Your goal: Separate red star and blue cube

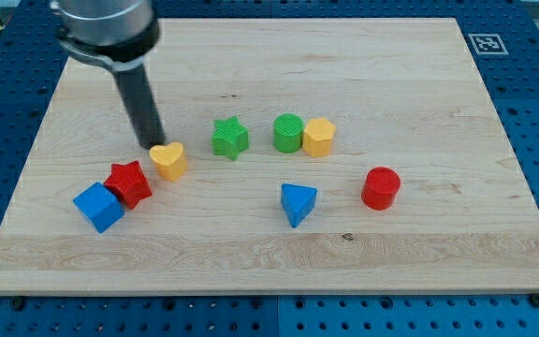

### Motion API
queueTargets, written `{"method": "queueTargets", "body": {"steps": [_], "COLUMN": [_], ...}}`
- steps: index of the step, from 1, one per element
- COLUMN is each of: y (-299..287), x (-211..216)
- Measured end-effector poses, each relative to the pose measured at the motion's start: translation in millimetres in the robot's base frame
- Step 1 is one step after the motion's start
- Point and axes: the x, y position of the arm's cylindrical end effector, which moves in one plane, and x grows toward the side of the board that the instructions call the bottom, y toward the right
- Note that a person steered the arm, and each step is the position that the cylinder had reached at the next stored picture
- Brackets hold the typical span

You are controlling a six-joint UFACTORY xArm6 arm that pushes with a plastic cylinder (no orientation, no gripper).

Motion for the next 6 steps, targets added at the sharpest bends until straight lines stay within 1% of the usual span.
{"method": "queueTargets", "body": {"steps": [1,2,3,4,5,6], "y": [-32.5,-46.9,-31.6,-4.5,-16.8,-11.9], "x": [20.3,51.1,84.4,106.8,87.9,47.9]}}
